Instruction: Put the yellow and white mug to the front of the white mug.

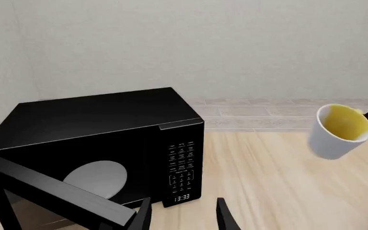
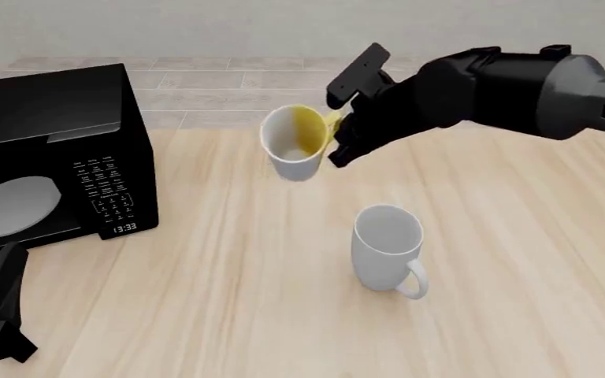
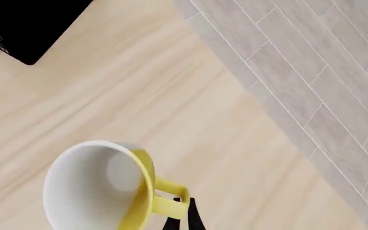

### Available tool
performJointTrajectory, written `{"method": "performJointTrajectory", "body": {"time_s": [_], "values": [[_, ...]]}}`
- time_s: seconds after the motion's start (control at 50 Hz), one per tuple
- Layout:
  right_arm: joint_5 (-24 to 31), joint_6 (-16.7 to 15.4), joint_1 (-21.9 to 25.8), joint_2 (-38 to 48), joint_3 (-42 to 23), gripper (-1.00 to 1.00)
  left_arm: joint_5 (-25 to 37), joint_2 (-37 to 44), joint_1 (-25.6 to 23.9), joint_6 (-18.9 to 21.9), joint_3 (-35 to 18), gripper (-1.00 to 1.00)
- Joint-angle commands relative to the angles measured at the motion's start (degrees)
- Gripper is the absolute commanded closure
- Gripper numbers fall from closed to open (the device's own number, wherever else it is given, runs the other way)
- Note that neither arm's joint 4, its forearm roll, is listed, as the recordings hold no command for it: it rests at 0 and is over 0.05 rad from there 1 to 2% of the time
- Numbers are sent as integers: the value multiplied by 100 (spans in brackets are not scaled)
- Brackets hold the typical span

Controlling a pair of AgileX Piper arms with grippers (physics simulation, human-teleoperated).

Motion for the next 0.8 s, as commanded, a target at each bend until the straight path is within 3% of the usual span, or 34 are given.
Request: {"method": "performJointTrajectory", "body": {"time_s": [0.02, 0.8], "values": [[-128, 227, -312, -251, 263, 100, 0, -1, 1, 0, 0, -100], [-1217, 1224, -1386, -447, 1640, 100, 0, 0, 0, 0, 0, -100]]}}
